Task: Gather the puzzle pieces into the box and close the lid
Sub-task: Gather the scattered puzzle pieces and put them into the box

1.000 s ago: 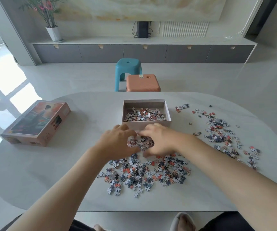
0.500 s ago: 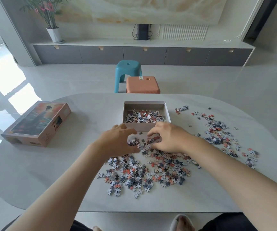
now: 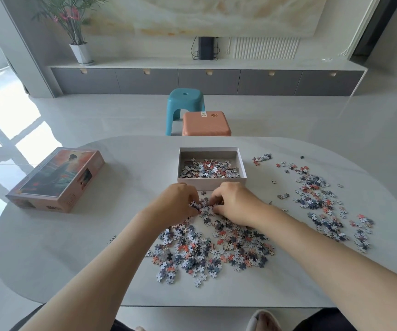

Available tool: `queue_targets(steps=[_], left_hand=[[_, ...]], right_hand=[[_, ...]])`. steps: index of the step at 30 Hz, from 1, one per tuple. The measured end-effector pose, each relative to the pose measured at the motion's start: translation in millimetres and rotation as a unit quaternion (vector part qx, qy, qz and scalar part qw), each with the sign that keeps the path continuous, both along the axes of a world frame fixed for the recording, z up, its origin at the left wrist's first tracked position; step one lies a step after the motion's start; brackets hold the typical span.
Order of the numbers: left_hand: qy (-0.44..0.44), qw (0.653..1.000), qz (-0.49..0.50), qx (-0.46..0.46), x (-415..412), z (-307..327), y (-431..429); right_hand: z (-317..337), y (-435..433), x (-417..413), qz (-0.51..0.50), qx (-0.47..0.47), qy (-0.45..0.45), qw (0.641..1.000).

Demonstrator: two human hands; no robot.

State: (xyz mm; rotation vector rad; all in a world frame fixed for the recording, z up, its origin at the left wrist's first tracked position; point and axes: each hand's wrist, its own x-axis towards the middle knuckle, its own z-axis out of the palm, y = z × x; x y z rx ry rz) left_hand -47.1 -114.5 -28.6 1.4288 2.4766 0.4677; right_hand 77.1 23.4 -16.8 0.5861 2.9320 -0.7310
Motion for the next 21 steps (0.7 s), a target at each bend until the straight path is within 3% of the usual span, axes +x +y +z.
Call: queue_targets(steps=[5,9,13,16,21], left_hand=[[-0.061,0.997,0.020,0.037,-2,1,5],[-0.094,0.988,0.036,0.120,-6,10,10],[-0.091,0.971,0.081,0.205,-12,23,26],[-0.066,0.968,0.101,0.220,-21,30,47],[-0.014,0.983,0.104,0.153,-36,29,71]], right_hand=[[6,4,1,-0.049,-0.047,0.046,0.997],[23,11,-2,-0.073,-0.068,0.134,0.986],[36,29,-17,-0.112,-0.033,0.221,0.968],[41,44,-35,-0.120,0.010,0.263,0.957],[45,60,-44,-0.040,-0.028,0.091,0.995]])
